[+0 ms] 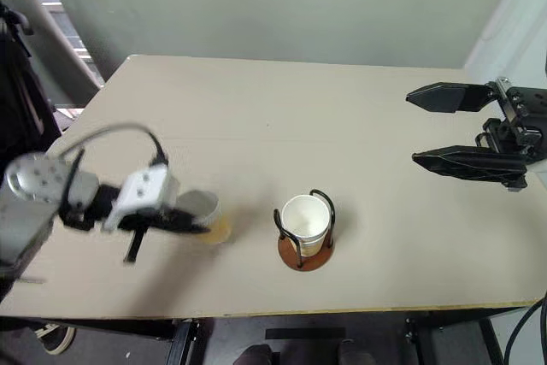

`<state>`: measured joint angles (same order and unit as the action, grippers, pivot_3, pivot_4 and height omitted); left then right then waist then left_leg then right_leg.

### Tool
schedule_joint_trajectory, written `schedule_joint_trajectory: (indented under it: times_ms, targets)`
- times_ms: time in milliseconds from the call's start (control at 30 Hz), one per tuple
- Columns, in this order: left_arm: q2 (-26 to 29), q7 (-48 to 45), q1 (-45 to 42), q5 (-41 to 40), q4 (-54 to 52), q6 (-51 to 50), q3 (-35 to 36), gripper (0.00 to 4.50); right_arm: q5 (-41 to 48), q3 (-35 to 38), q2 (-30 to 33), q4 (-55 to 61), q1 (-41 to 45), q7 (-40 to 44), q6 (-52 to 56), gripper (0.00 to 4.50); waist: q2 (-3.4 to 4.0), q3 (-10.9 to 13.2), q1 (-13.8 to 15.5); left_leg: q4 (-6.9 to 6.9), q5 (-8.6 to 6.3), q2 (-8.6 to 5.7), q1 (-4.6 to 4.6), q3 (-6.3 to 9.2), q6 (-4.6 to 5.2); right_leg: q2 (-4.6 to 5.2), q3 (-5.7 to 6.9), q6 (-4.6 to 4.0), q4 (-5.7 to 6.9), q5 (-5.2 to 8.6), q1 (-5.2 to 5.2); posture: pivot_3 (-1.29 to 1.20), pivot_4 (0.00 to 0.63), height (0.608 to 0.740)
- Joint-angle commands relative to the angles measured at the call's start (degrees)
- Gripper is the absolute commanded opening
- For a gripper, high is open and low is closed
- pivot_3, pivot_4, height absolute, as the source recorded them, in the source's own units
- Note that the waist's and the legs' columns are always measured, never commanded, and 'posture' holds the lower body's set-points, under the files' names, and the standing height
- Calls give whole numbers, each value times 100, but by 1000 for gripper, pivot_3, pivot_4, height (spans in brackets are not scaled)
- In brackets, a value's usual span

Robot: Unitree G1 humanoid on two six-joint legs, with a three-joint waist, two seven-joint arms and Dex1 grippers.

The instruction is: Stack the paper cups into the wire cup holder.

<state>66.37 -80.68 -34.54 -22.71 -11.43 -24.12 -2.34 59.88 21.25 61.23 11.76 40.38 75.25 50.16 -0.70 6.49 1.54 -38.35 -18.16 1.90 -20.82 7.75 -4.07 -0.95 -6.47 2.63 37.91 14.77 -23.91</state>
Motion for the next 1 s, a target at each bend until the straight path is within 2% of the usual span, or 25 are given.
schedule_joint_trajectory:
  times_ms: [33, 133, 267, 333, 433, 567, 733, 1000]
  targets:
    - [-561, -327, -1071, -207, 350, 156, -170, 33, -25, 42, 78, -4, 174, 37, -199, 4500, 10, -5, 13, -2, -1, -5, 2, 4, 2, 8, -1, 0, 0, 0, 4, 0, 150, 740]
    - [-1299, -533, -1893, 58, 749, 430, -690, 33, -44, 4, 102, 16, 189, 60, -226, 4500, 15, -8, 31, -13, -6, -14, 0, -5, 10, 17, -4, 7, -4, -3, 12, 0, 150, 740]
    - [-2071, -825, -2730, 131, 1315, 713, -994, 33, -92, 23, 200, 47, 109, 64, -248, 4500, 8, -3, 3, -41, -9, -10, -24, -3, 15, 14, -3, 39, -18, -10, 7, 0, 150, 740]
    - [-2501, -1032, -2958, 41, 1443, 766, -1163, 33, -163, 22, 243, 89, 39, 36, -290, 4500, 8, -3, 9, -49, -9, -9, -37, -7, 16, 12, -2, 52, -31, -15, 7, 0, 150, 740]
    - [-2767, -1176, -3019, 118, 1628, 1010, -1438, 33, -137, 32, 218, 254, -31, -72, -282, 4500, 15, -6, 5, -54, -14, -11, -36, -13, 25, 13, -5, 76, -58, -23, 21, 0, 150, 740]
    - [-2823, -1182, -3145, -166, 1698, 1111, -1598, 33, -104, 132, 259, 415, -214, -159, -261, 4500, 15, -3, -7, -61, -17, -9, -36, -23, 30, 7, -3, 99, -73, -33, 24, 0, 150, 740]
    - [-2516, -1182, -3181, -535, 1486, 1251, -1977, 33, -146, 304, 429, 494, -454, -160, -278, 4500, 16, -3, 23, -68, -25, -9, -35, -12, 44, 12, -6, 120, -86, -40, 29, 0, 150, 740]
    - [-2359, -1182, -3246, -798, 1500, 1447, -2316, 33, -1167, 667, 1090, 260, -1661, 372, -866, 4500, 16, -4, 145, -84, -40, -15, -33, -11, 76, 33, -13, 155, -94, -35, 45, 0, 150, 740]
